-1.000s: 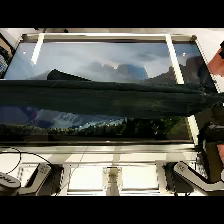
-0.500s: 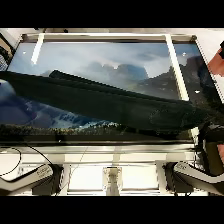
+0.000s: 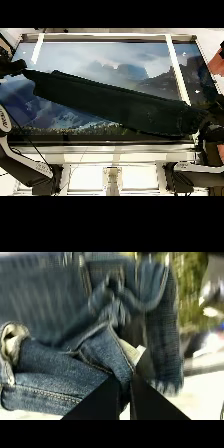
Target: Fold the clothes and pants, and hang the long-sleeved shirts on hangers.
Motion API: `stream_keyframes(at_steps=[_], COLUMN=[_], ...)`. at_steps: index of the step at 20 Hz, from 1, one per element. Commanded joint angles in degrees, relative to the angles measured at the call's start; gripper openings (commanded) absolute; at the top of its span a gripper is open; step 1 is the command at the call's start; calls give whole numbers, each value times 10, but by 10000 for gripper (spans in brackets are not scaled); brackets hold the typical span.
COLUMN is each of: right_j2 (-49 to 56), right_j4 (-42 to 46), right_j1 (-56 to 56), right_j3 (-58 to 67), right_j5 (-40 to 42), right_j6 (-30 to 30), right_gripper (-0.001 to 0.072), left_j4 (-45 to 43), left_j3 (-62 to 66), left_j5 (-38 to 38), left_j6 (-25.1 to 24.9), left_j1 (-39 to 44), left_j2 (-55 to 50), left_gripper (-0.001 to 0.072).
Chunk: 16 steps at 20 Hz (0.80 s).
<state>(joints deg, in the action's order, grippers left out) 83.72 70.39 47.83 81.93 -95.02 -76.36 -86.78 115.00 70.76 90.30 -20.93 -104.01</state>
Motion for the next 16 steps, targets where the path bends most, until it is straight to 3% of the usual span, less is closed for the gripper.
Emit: stream_keyframes(at_steps=[1,8,9,10,11,12,14,15,16], right_j2=[26,86,92,96,97,97,97,97,97], right_j4=[-2,-26,-28,-28,-29,-29,-28,-30,-29], right_j1=[0,-19,-26,-34,-41,-47,-54,-54,-54], right_j3=[0,-1,-1,-1,-1,0,9,17,28], right_j5=[99,167,186,209,233,254,269,264,252], right_j6=[-19,-42,-45,-56,-69,-80,-86,-87,-87], right_gripper=[39,56,65,130,280,402,450,450,450], left_j4=[-7,17,17,17,12,8,-4,-4,-4], left_j3=[26,26,26,26,26,26,26,26,26], left_j5=[-21,-114,-132,-151,-165,-175,-176,-169,-154], left_j6=[37,38,43,49,50,50,50,51,51], left_j1=[7,42,48,54,60,64,66,65,60], left_j2=[-41,-90,-95,-99,-102,-104,-104,-103,-103], left_gripper=[20,27,117,271,357,368,371,432,446])
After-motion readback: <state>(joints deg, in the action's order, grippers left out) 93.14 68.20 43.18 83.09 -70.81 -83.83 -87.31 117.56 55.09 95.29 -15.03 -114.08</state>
